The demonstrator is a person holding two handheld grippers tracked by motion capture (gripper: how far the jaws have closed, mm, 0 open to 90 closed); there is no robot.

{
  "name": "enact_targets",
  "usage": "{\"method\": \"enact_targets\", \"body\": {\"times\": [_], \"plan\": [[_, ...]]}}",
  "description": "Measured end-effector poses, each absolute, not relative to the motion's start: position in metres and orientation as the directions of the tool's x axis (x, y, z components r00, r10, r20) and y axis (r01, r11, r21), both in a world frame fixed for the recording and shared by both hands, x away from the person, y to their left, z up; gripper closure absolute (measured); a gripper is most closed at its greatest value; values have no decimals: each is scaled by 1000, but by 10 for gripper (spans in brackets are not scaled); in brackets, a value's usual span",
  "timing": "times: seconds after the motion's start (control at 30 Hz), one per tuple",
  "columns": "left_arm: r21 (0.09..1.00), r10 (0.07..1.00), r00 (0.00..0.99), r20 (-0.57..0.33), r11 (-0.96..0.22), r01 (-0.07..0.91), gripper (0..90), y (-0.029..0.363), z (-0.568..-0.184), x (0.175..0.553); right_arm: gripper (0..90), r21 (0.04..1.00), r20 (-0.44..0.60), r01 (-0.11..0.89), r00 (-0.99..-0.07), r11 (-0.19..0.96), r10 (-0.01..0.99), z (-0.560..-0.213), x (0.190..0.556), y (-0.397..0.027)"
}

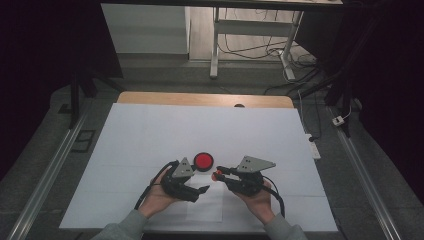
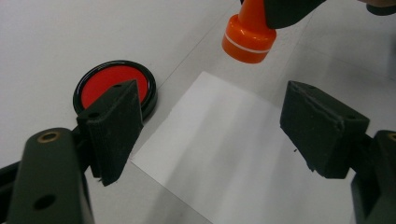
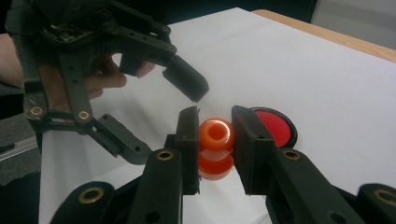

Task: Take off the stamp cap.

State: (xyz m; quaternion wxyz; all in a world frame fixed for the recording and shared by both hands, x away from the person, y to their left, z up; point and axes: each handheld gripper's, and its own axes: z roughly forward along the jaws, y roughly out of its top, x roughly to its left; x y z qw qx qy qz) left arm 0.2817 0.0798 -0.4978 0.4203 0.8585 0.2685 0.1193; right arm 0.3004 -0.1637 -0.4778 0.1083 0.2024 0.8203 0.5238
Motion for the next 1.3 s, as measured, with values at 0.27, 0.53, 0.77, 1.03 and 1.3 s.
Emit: {"method": "enact_targets", "body": {"times": [0.27,0.53,0.77,1.03,1.3], "plan": [[783,566,824,-12,-507,360,207,73,-500,284,718,903,30,213,-897,372,441,-477,299,-161],[782,559,829,-3,-516,350,204,64,-502,286,718,902,26,210,-899,378,438,-478,300,-160],[782,554,833,3,-520,343,205,60,-503,287,718,900,27,211,-900,380,435,-479,299,-159],[784,552,834,10,-522,336,224,54,-504,287,718,902,29,211,-900,377,436,-479,299,-159],[787,551,835,18,-523,328,281,53,-505,287,718,902,26,209,-899,377,436,-479,299,-159]]}}
